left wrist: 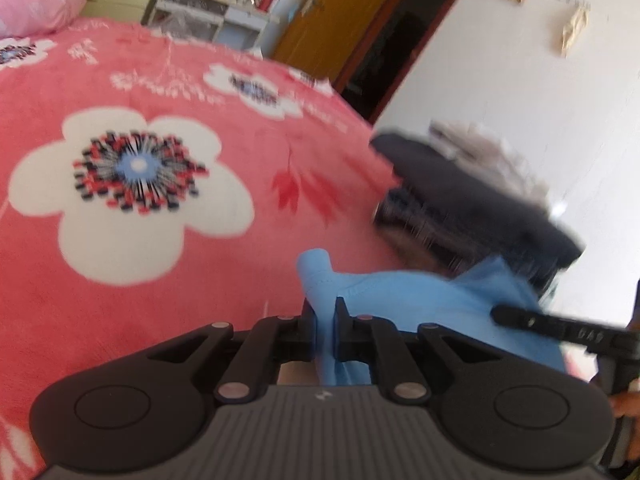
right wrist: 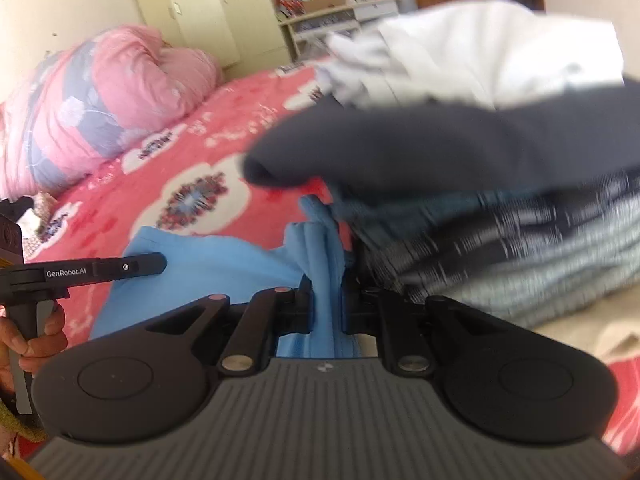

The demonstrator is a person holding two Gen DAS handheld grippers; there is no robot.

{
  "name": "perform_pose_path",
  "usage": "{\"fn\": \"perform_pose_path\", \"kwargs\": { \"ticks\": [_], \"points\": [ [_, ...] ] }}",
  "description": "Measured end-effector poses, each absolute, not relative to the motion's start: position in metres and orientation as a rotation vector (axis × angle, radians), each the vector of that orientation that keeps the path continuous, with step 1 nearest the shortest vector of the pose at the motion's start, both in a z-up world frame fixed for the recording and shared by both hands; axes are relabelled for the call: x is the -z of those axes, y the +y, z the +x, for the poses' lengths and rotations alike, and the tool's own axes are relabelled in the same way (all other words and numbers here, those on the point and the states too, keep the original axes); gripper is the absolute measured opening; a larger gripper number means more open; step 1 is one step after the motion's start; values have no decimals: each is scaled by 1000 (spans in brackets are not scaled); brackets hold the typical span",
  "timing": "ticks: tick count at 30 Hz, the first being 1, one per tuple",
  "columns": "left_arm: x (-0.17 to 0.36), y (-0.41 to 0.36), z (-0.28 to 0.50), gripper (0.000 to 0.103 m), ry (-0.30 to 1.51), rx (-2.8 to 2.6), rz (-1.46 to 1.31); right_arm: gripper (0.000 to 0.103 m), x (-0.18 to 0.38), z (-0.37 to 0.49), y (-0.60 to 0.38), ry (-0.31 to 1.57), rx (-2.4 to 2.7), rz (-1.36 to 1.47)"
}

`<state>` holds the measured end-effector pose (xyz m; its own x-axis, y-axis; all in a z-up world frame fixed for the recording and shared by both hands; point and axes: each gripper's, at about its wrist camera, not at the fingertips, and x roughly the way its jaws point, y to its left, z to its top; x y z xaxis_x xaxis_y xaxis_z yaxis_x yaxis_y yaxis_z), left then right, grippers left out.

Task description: Fold clothes

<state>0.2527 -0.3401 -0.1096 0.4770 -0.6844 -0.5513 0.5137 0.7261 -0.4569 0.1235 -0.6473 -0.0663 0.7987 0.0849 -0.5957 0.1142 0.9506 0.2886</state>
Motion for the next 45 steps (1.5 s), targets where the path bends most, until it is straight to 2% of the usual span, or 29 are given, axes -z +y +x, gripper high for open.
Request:
{"fn": "perform_pose_path", "kwargs": {
  "ticks": [2,4,5,6,7,9,14,18,19,21,24,26,29,35,40,43,45],
  "points": [
    [112,-340,254,19,795,735,-231,14,69,120,-651,640,2,356],
    [111,-337,255,29,800,722,-228,18,67,114,-655,628,-14,393],
    [106,-332,254,30,787,704,-238,19,63,109,-658,618,-16,407],
    [100,-326,252,30,767,689,-244,25,57,102,-659,604,-11,412],
    [93,-320,248,30,737,678,-247,35,50,95,-659,586,7,402],
    [83,-313,242,30,692,666,-240,41,32,78,-654,540,41,338],
    [93,-346,235,31,709,715,-115,37,6,80,-630,480,-27,187],
    [102,-372,229,31,721,753,-15,31,31,121,-633,563,-45,207],
    [107,-376,230,28,730,753,-1,24,42,132,-638,596,-17,212],
    [116,-374,232,27,735,757,-6,2,70,141,-656,641,25,275],
    [111,-371,229,26,723,773,15,1,83,134,-673,631,5,415],
    [103,-368,229,27,727,765,19,2,74,126,-670,623,13,404],
    [83,-356,216,30,692,761,23,9,47,91,-664,563,56,364],
    [44,-329,130,37,551,1076,155,10,10,-20,-635,486,53,309],
    [65,-324,55,41,493,1274,377,11,40,-82,-603,506,91,325],
    [82,-326,45,43,518,1242,419,11,79,-96,-602,551,172,398],
    [76,-324,46,43,530,1230,393,12,87,-112,-607,508,198,501]
  ]
}}
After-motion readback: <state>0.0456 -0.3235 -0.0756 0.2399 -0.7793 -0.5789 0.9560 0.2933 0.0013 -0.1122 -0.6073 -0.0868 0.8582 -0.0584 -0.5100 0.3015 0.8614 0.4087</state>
